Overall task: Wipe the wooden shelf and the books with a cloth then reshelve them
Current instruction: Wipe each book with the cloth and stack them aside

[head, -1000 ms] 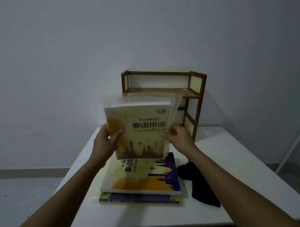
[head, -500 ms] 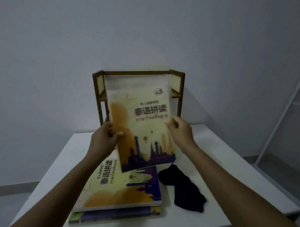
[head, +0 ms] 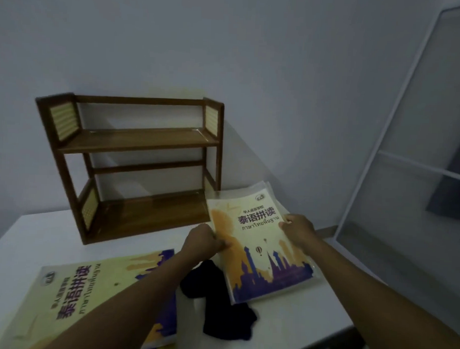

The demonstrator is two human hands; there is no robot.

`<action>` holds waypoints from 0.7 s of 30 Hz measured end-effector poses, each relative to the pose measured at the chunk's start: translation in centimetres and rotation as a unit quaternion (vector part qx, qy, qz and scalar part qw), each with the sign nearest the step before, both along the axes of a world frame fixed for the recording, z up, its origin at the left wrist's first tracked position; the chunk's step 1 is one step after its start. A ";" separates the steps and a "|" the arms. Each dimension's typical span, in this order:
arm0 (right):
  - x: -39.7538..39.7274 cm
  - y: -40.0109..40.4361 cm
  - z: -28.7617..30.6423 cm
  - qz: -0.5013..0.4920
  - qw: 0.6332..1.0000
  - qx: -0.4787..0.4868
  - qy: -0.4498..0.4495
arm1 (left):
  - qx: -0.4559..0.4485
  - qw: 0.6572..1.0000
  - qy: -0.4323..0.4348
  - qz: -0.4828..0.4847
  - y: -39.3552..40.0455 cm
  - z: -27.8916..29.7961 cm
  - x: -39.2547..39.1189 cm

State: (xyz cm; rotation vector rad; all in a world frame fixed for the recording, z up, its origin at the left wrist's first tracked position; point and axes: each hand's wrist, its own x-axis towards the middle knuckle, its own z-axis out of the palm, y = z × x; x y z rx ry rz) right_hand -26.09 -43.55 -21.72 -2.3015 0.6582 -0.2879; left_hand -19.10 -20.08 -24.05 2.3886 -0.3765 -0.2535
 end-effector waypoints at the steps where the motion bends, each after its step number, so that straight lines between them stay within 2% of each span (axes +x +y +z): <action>1: 0.3 -0.5 -0.5 -0.003 1.000 -0.001 0.012 | 0.017 1.000 -0.008 0.000 -0.6 -0.5 0.3; 10: 2.0 -2.8 -4.4 -0.034 0.991 -0.078 0.105 | 0.116 0.993 -0.018 0.009 -3.4 -4.6 1.4; 16: 1.7 -2.3 -4.0 -0.037 0.993 -0.079 0.086 | 0.196 0.977 -0.059 -0.050 -2.2 -4.6 1.1; 18: 1.5 -0.8 -3.0 0.001 0.990 -0.127 0.060 | 0.203 0.972 -0.097 -0.064 -0.5 -3.6 1.2; 21: 1.1 4.0 -1.7 0.167 0.977 -0.130 0.003 | 0.182 0.972 -0.141 -0.047 4.8 -1.4 1.6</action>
